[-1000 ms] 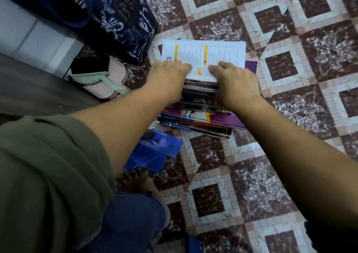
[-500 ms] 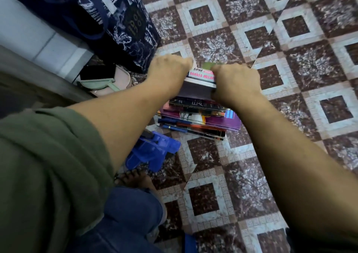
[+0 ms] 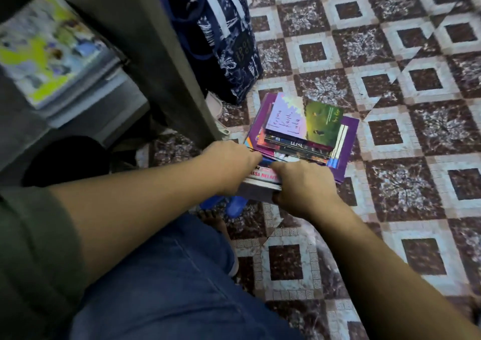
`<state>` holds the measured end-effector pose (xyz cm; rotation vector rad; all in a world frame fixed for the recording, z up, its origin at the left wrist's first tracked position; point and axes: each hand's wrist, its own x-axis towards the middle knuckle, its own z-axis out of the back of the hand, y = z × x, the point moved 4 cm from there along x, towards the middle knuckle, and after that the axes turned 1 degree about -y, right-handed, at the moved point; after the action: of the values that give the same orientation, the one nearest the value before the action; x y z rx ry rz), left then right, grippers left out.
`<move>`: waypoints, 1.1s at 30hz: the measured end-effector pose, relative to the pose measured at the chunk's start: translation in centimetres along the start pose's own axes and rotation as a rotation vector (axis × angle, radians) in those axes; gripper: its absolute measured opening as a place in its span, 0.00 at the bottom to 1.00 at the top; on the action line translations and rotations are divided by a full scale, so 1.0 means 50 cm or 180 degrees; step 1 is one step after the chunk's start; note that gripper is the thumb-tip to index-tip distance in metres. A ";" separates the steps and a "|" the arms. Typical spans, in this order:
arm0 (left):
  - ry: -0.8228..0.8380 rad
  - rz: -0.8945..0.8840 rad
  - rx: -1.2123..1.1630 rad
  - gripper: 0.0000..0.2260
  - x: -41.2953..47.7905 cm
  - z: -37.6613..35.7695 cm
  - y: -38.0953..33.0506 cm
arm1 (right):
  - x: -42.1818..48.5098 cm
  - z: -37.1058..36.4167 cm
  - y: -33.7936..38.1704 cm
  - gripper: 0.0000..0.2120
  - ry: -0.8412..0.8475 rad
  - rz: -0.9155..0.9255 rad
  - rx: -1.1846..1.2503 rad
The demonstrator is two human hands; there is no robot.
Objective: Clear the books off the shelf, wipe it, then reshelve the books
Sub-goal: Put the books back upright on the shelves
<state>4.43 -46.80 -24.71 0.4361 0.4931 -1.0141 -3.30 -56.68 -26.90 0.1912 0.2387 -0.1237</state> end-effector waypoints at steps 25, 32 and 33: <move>-0.2229 0.3502 -0.0519 0.35 -0.569 -0.010 0.473 | 0.069 0.328 0.489 0.14 -0.3455 0.2865 0.0452; -0.3668 0.1802 -0.0888 0.20 -0.574 0.012 0.455 | 0.049 0.397 0.501 0.16 -0.3289 0.2901 0.0578; -0.3946 0.1749 -0.0780 0.19 -0.578 0.023 0.454 | 0.055 0.402 0.502 0.16 -0.3414 0.2862 0.0586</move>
<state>11.96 -17.05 -4.46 -0.3062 -0.5971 -0.5161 7.43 -36.57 -4.05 0.3708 -0.9353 0.6450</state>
